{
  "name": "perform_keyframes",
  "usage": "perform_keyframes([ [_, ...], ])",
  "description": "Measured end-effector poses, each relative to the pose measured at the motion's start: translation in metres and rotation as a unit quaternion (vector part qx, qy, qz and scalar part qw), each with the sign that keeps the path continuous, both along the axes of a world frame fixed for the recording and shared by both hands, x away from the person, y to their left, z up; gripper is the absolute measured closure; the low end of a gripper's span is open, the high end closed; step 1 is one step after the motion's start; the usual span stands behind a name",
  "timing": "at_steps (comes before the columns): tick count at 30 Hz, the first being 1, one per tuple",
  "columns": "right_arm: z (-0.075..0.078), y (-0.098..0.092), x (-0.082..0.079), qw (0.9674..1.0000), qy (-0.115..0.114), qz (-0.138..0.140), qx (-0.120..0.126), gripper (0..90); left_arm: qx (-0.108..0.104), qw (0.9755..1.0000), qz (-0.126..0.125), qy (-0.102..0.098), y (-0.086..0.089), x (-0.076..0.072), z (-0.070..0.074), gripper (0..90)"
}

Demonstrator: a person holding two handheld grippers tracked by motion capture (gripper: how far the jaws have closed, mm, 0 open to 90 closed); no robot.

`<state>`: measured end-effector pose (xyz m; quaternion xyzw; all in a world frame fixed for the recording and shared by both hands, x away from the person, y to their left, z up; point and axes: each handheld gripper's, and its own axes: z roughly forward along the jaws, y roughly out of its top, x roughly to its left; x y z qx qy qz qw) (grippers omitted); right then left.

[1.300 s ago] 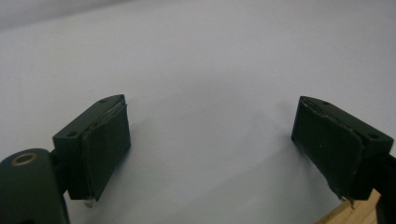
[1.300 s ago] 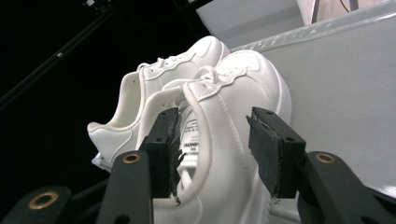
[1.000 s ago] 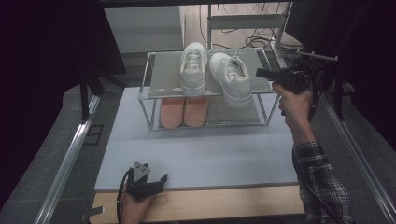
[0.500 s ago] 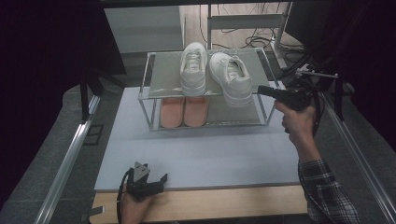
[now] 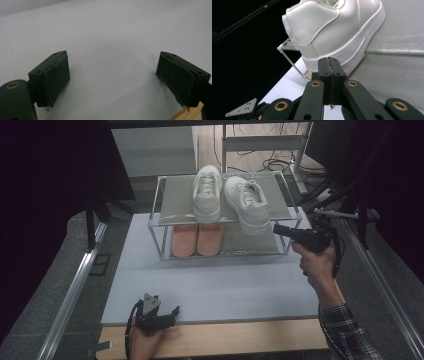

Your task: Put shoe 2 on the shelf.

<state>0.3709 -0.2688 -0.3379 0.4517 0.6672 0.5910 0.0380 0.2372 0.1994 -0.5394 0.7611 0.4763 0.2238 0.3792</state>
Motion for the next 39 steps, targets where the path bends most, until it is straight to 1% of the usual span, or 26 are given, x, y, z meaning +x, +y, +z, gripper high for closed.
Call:
perform_keyframes([
  [6,-0.008,0.0,-0.001,1.0,0.002,0.005,0.003,89.4,0.001,1.0,-0.001,0.001,0.0,0.0,0.0,11.4],
  [7,-0.011,0.001,0.0,1.0,0.006,0.006,0.002,89.3,0.0,1.0,0.0,0.001,0.0,0.0,0.0,11.4],
  [9,-0.012,0.001,0.0,1.0,0.004,0.005,0.001,89.3,0.0,1.0,0.0,0.001,0.0,0.0,0.0,11.4],
  [11,-0.014,0.003,0.003,0.9999,0.008,0.005,0.003,89.3,0.0,1.0,0.0,0.001,0.0,0.0,0.0,11.4],
  [13,-0.017,0.007,0.005,0.9999,0.011,0.007,0.0,89.3,0.0,1.0,0.0,0.001,0.0,0.0,0.0,11.4],
  [19,-0.019,0.014,0.01,0.9999,0.014,0.006,-0.006,89.4,0.0,1.0,0.0,0.001,0.0,0.0,0.0,11.4],
  [21,-0.02,0.014,0.012,0.9998,0.016,0.007,-0.001,89.5,0.0,1.0,0.0,0.001,0.0,0.0,0.0,11.5],
  [23,-0.02,0.015,0.011,0.9999,0.015,0.006,-0.003,89.5,0.0,1.0,0.0,0.001,0.0,0.0,0.0,11.4],
  [28,-0.021,0.016,0.013,0.9998,0.02,0.007,0.003,89.5,0.0,1.0,0.0,0.001,0.0,0.0,0.0,11.5],
  [30,-0.021,0.02,0.016,0.9998,0.018,0.006,0.001,89.5,0.0,1.0,0.0,0.001,0.0,0.0,0.0,11.4],
  [32,-0.022,0.023,0.019,0.9998,0.017,0.009,0.005,89.5,0.0,1.0,0.0,0.001,0.0,0.0,0.0,11.4],
  [39,-0.023,0.038,0.027,0.9997,0.022,0.011,0.0,89.6,0.0,1.0,0.0,0.001,0.0,0.0,0.0,11.4],
])
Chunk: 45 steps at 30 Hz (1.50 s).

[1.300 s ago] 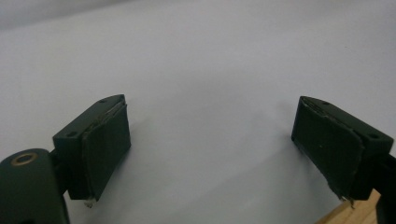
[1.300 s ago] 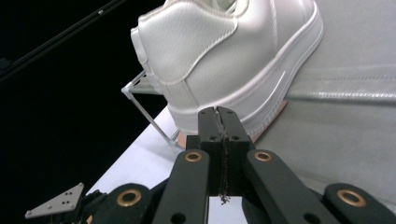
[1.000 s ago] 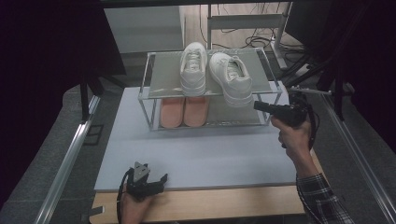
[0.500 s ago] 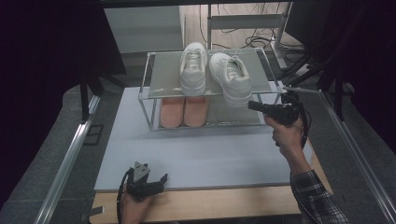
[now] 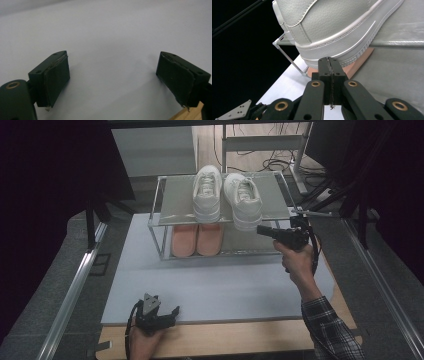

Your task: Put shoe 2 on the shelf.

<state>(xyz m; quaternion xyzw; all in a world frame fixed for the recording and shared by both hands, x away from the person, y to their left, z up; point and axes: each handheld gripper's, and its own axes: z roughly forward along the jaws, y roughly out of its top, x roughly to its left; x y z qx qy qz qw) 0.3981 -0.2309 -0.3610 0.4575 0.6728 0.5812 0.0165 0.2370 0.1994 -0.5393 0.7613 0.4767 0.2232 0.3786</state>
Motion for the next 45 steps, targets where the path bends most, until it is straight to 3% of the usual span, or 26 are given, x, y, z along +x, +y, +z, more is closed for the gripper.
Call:
perform_keyframes([
  [28,-0.005,0.026,0.025,0.9998,0.011,-0.011,0.012,89.6,0.0,1.0,0.0,0.001,0.0,0.0,0.0,11.4],
  [45,-0.004,0.034,0.03,0.9999,0.012,-0.011,0.005,89.7,0.0,1.0,0.0,0.001,0.0,0.0,0.0,11.5],
])
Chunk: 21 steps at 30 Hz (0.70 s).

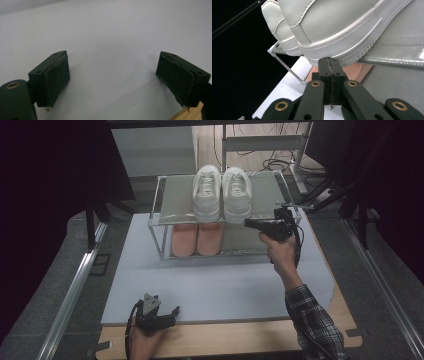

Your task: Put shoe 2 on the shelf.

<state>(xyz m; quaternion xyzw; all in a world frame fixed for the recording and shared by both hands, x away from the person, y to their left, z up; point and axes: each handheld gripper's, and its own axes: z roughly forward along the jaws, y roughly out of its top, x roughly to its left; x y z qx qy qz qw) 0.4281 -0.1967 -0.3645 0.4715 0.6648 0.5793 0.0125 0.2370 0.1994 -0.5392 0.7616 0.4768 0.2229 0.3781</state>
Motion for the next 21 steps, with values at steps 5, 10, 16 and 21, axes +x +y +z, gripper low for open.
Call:
perform_keyframes([
  [5,0.001,0.009,0.002,1.0,-0.003,0.003,-0.009,89.7,0.0,1.0,0.0,0.0,0.0,0.0,0.0,11.5],
  [10,0.001,0.016,0.004,0.9999,-0.004,0.004,-0.012,89.6,0.001,1.0,0.0,0.001,0.0,0.0,0.0,11.5],
  [16,-0.001,0.014,0.004,1.0,0.0,0.007,-0.003,89.6,0.0,1.0,0.0,0.0,0.0,0.0,0.0,11.5],
  [21,0.0,0.014,0.003,0.9999,-0.001,0.009,-0.005,89.5,0.001,1.0,0.0,0.001,0.0,0.0,0.0,11.5],
])
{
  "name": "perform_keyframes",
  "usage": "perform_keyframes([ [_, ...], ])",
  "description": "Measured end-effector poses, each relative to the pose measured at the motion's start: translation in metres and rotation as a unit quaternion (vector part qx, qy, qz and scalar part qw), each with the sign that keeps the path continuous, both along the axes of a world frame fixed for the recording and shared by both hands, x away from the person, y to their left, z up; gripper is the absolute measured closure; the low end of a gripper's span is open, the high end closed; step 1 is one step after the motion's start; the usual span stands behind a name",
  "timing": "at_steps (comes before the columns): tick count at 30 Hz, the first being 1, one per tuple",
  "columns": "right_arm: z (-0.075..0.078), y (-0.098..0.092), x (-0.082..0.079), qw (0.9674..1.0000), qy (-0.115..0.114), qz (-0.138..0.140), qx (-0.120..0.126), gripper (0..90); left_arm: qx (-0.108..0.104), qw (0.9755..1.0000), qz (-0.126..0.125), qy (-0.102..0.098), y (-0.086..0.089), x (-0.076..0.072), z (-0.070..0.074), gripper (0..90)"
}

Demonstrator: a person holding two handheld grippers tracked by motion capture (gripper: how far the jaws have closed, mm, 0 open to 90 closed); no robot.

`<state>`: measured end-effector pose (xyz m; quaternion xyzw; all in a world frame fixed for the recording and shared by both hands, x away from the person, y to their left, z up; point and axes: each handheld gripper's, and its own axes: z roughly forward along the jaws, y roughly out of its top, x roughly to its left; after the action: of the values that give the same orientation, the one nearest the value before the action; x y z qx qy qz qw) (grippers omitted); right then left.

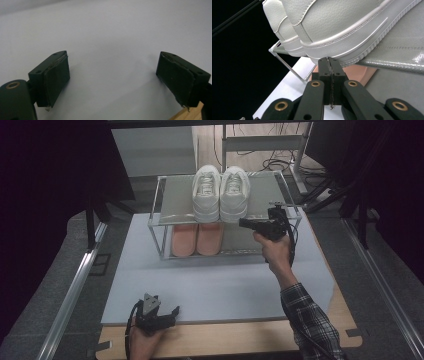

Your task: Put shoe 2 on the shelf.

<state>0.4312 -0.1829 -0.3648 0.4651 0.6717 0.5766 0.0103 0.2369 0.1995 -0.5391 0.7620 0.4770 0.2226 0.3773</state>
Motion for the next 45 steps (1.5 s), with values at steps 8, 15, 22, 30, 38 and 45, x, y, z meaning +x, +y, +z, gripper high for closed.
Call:
perform_keyframes([
  [8,0.0,-0.007,-0.003,1.0,0.001,0.0,0.003,88.8,-0.001,1.0,0.0,-0.001,0.0,0.0,0.0,11.5],
  [15,0.001,-0.011,-0.006,1.0,-0.001,0.002,0.001,87.2,0.0,1.0,0.0,0.0,0.0,0.0,0.0,11.4],
  [22,0.002,-0.013,-0.01,1.0,-0.005,0.004,-0.006,85.2,0.0,1.0,0.0,0.0,0.0,0.0,0.0,11.5],
  [30,0.004,-0.017,-0.015,0.9999,-0.008,0.009,-0.012,81.4,-0.002,1.0,0.0,-0.001,0.0,0.0,0.0,11.4],
  [38,0.006,-0.021,-0.021,0.9997,-0.013,0.009,-0.021,75.9,-0.001,1.0,0.0,0.0,0.0,0.0,0.0,11.5],
  [45,0.006,-0.024,-0.027,0.9993,-0.017,0.012,-0.029,69.6,-0.001,1.0,0.0,0.0,0.0,0.0,0.0,11.5],
])
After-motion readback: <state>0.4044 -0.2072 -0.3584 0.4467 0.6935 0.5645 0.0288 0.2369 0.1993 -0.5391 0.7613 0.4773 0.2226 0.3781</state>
